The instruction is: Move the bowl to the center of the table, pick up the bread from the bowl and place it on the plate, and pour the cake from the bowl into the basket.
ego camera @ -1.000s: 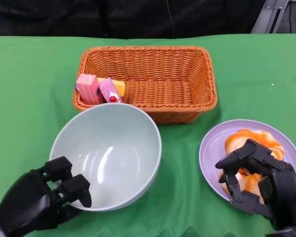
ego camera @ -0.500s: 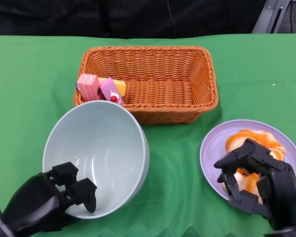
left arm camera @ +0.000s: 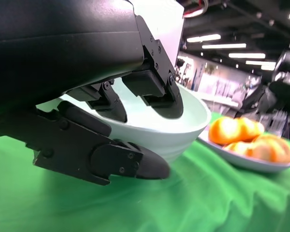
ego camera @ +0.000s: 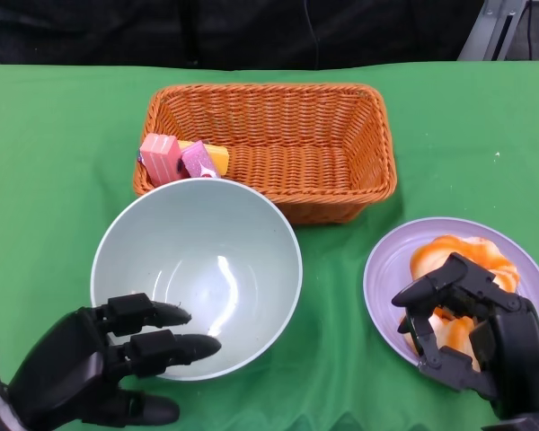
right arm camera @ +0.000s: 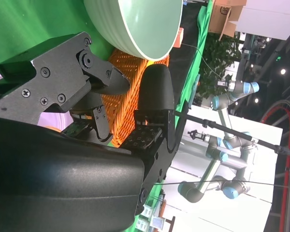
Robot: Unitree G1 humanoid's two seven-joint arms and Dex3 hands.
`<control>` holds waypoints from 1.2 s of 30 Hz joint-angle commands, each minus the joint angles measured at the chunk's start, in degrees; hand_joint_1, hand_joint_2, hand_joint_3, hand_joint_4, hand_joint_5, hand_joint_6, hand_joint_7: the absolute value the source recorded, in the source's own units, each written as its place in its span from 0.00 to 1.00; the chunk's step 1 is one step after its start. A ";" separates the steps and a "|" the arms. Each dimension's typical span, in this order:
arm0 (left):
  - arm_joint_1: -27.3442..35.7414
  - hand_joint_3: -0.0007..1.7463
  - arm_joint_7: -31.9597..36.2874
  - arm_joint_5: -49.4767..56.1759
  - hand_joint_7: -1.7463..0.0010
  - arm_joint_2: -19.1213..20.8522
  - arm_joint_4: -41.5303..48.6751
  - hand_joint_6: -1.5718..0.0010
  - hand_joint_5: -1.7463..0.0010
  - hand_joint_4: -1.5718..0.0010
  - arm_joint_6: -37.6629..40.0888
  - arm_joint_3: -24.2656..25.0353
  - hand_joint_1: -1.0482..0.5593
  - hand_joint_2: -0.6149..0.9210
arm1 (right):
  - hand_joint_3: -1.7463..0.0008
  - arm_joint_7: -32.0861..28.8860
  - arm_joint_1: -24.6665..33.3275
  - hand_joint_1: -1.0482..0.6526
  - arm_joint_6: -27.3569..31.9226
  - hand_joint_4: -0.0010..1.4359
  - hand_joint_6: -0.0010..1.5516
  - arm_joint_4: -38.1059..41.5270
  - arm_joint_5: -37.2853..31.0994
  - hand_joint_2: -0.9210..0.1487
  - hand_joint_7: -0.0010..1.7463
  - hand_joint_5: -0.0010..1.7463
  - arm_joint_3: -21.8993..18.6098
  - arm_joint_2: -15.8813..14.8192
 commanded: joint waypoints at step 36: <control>7.67 0.10 -71.05 -99.79 0.97 -4.66 -13.27 0.63 0.96 0.53 -10.99 2.71 0.32 1.00 | 0.37 0.36 -0.52 0.61 -3.14 0.52 0.45 3.10 1.36 0.36 0.76 0.87 -0.75 -1.29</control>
